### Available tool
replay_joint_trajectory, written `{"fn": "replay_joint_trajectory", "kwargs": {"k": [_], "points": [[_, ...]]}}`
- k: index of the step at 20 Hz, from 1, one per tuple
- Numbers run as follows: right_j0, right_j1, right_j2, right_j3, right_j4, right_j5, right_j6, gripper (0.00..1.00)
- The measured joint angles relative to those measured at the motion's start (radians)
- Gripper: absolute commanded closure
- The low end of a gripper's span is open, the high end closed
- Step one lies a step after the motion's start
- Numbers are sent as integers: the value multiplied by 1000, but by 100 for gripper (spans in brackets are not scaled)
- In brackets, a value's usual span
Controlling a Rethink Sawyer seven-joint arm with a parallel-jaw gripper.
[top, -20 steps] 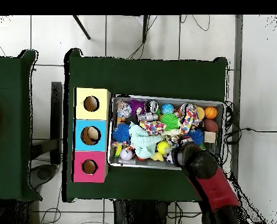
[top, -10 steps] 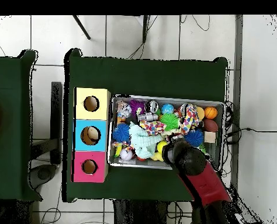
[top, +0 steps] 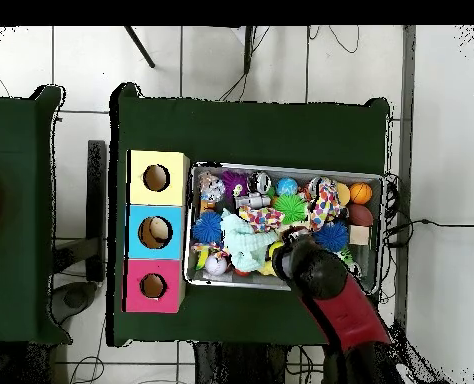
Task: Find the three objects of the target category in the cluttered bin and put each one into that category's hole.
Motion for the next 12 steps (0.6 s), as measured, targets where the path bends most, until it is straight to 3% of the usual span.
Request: {"fn": "replay_joint_trajectory", "kwargs": {"k": [12], "points": [[-35, -49, -29, 0, 0, 40, 0, 0]]}}
